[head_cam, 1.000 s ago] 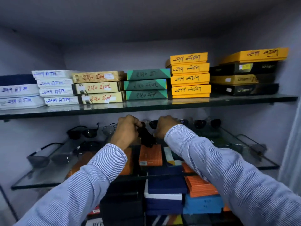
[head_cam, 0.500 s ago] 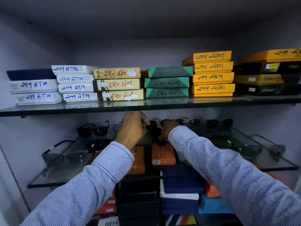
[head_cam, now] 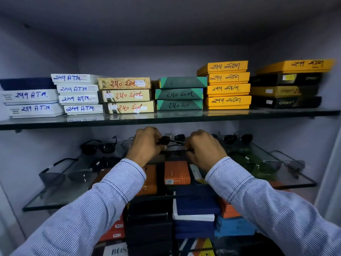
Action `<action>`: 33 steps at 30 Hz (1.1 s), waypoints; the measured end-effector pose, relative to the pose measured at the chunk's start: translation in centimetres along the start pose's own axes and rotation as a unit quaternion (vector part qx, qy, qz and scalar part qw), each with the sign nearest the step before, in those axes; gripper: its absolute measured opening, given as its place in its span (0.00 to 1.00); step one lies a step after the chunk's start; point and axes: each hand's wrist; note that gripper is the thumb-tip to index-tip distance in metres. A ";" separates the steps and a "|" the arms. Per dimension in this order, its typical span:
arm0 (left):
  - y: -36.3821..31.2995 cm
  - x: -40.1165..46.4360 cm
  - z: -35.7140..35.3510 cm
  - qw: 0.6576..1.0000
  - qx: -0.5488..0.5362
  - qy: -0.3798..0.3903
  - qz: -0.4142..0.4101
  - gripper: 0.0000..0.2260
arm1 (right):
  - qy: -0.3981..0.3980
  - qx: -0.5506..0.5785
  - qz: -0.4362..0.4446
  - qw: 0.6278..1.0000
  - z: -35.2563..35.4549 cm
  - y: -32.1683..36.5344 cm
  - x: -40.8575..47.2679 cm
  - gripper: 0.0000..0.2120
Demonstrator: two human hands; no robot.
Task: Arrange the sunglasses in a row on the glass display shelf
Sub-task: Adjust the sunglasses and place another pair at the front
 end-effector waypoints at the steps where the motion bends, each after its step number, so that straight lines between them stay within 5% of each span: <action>1: -0.2 -0.1 0.1 1.000 -0.003 0.000 0.003 0.16 | -0.002 0.006 -0.001 1.000 0.1 -0.2 -0.2 0.09; 9: -1.6 -0.8 0.0 0.998 0.049 0.004 -0.048 0.06 | -0.014 0.057 -0.003 0.998 0.4 -1.8 -1.0 0.06; 16: -2.6 -1.4 0.9 0.993 0.074 0.023 -0.091 0.04 | -0.015 0.230 -0.087 0.969 0.0 -3.4 -0.1 0.05; 23: -3.2 -2.2 1.5 0.988 0.087 0.007 -0.128 0.05 | -0.013 0.189 -0.105 0.976 -0.3 -3.3 1.7 0.05; 33: -1.3 -0.6 1.2 0.999 0.028 -0.017 0.029 0.03 | 0.062 0.200 -0.208 0.955 -0.2 -4.0 3.4 0.03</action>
Point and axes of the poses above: each hand's wrist, its own x-axis towards the middle knuckle, its own z-axis out of the back of the hand, y = z × x, and after that the axes turned 1 degree about -z, right-handed
